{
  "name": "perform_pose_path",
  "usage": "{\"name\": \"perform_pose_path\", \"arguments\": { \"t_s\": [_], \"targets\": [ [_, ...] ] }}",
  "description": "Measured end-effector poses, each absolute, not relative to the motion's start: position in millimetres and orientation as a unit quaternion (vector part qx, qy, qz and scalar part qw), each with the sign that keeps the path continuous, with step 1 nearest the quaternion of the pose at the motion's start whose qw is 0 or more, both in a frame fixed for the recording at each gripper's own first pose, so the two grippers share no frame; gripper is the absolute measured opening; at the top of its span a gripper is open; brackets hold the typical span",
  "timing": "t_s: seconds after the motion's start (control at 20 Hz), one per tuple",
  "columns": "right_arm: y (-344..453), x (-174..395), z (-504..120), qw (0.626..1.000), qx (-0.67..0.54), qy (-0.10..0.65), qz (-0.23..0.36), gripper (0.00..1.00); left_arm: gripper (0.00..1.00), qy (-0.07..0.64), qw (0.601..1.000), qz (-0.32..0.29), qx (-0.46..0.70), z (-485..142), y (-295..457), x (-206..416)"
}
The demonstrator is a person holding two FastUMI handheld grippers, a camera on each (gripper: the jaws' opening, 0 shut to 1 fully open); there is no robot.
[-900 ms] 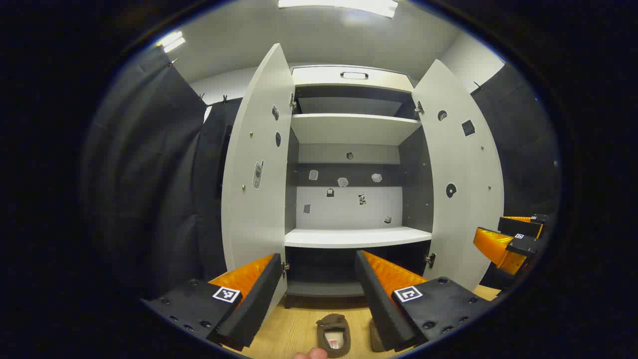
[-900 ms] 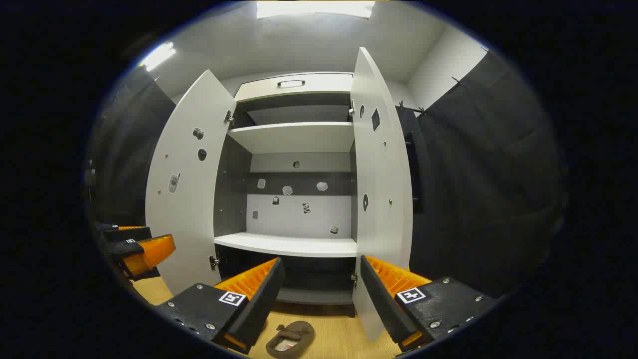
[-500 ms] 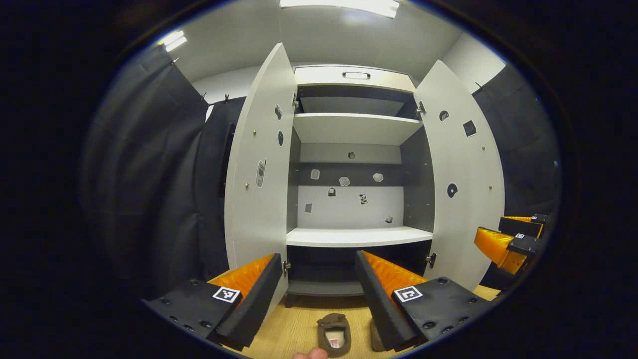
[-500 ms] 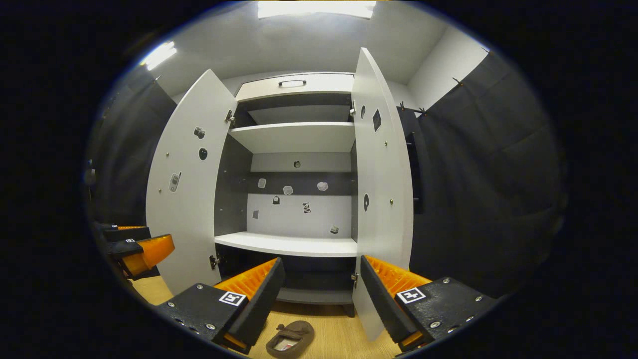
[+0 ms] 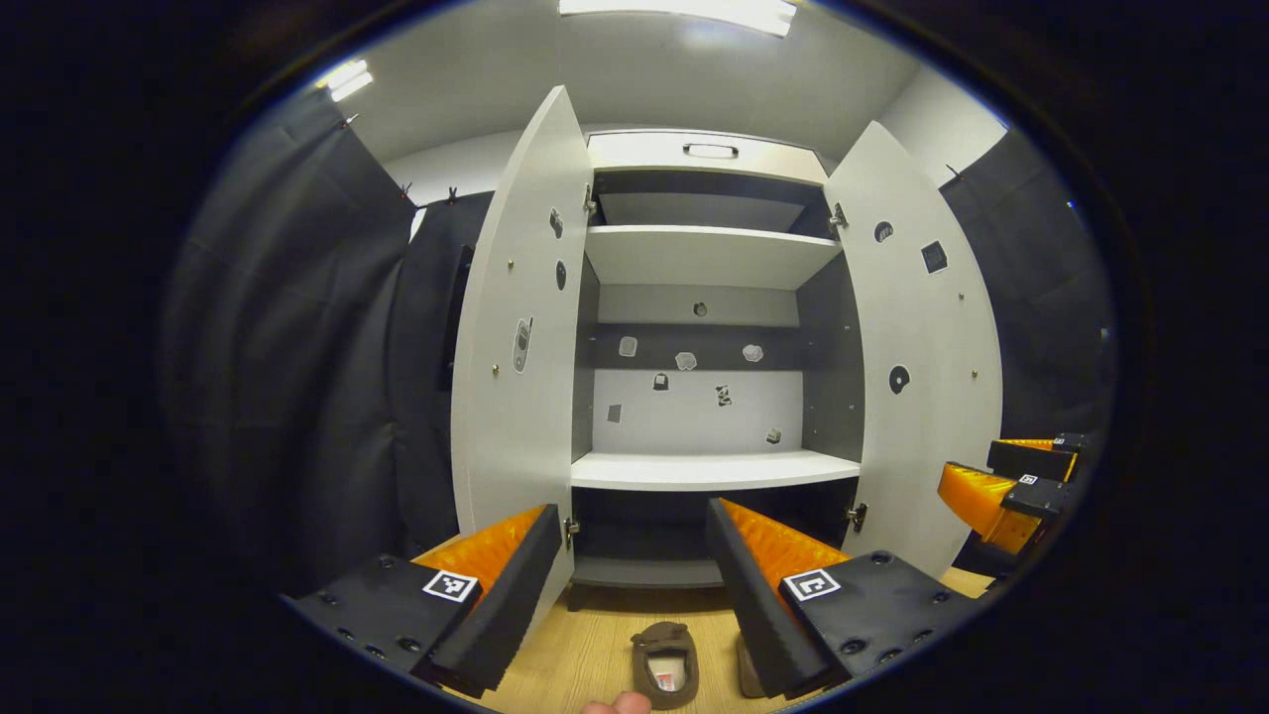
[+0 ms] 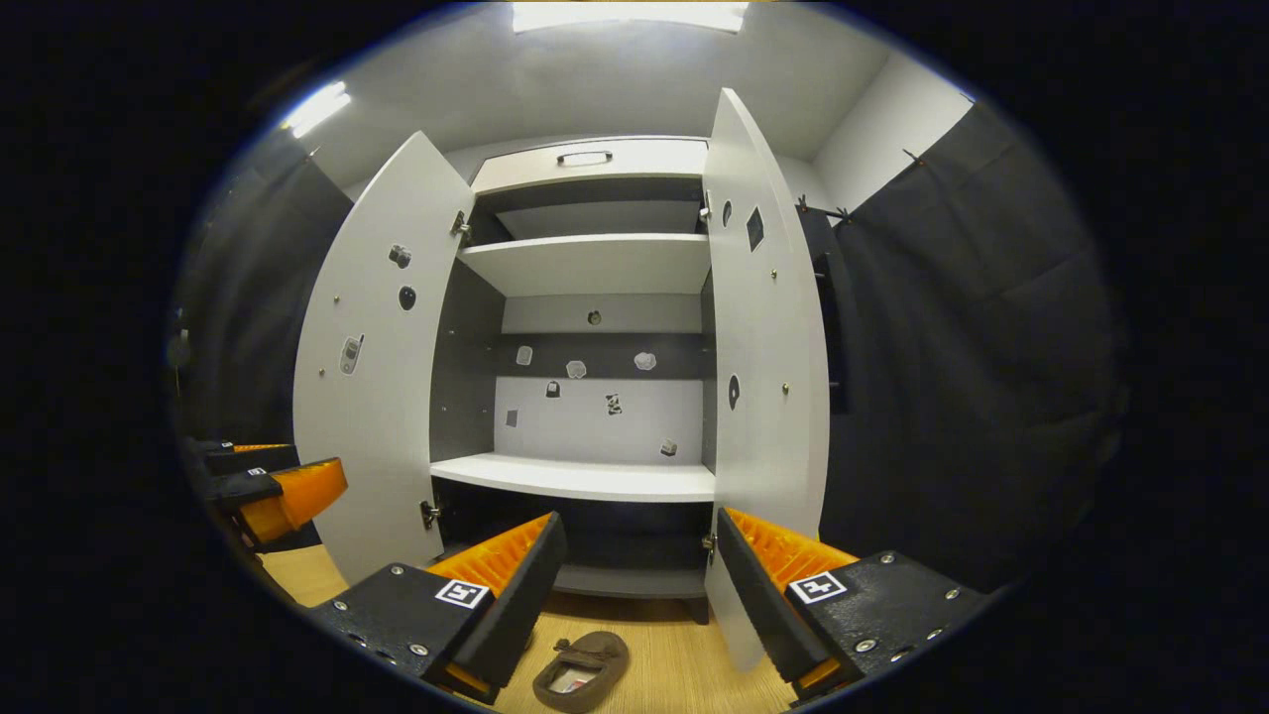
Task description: Grab one shoe with the right hand and put it into the shoe cabinet, grab the other shoe with the left hand and put it into the shoe cabinet; then close the right door with the right hand and the left door with the left hand.
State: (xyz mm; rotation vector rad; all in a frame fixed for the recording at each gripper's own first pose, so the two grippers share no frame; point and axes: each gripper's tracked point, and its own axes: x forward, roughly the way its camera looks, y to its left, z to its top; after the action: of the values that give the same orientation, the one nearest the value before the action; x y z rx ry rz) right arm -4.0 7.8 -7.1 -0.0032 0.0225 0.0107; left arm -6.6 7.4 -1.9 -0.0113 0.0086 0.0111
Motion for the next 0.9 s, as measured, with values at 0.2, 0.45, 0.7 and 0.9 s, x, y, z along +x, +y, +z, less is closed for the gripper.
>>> {"name": "perform_pose_path", "arguments": {
  "t_s": [0.2,0.45,0.7,0.9],
  "targets": [
    [9,-3,-4,1.0,-0.003,0.008,0.005,0.94,0.96,0.007,1.0,0.008,-0.006,-4,9,-8],
    [11,9,-2,1.0,0.004,0.017,0.008,0.94,0.96,0.014,1.0,0.012,-0.012,-7,12,-9],
    [13,32,-14,1.0,0.0,0.022,0.013,0.94,0.96,0.012,1.0,0.012,-0.01,-5,12,-11],
    [17,49,-74,0.996,-0.016,0.084,0.013,0.94,0.96,0.01,1.0,0.011,-0.008,-3,11,-11]
  ]
}}
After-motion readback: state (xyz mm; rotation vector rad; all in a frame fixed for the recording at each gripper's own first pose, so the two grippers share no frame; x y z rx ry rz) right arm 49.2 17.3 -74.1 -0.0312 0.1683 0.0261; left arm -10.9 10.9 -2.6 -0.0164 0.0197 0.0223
